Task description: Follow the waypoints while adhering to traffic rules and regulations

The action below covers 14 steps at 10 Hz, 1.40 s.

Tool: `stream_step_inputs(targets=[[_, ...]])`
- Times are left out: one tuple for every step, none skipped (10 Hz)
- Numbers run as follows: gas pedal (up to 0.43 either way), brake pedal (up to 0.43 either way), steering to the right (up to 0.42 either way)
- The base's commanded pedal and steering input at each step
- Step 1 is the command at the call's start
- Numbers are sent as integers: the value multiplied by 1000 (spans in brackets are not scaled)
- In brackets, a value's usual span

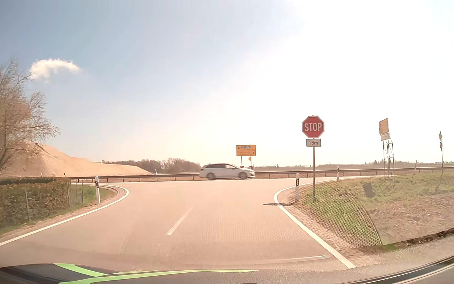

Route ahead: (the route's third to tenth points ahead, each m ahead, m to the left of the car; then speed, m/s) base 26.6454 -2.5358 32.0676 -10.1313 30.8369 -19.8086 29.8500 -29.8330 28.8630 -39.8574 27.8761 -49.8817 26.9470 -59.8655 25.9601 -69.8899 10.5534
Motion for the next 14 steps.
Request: stream_step_inputs(targets=[[0, 262, 24], [0, 262, 26], [0, 262, 30], [0, 268, 34], [0, 268, 39], [0, 274, 44], [0, 268, 50], [0, 268, 55], [0, 274, 66], [0, 274, 82], [0, 274, 94], [0, 274, 112], [0, 280, 129], [0, 280, 140]])
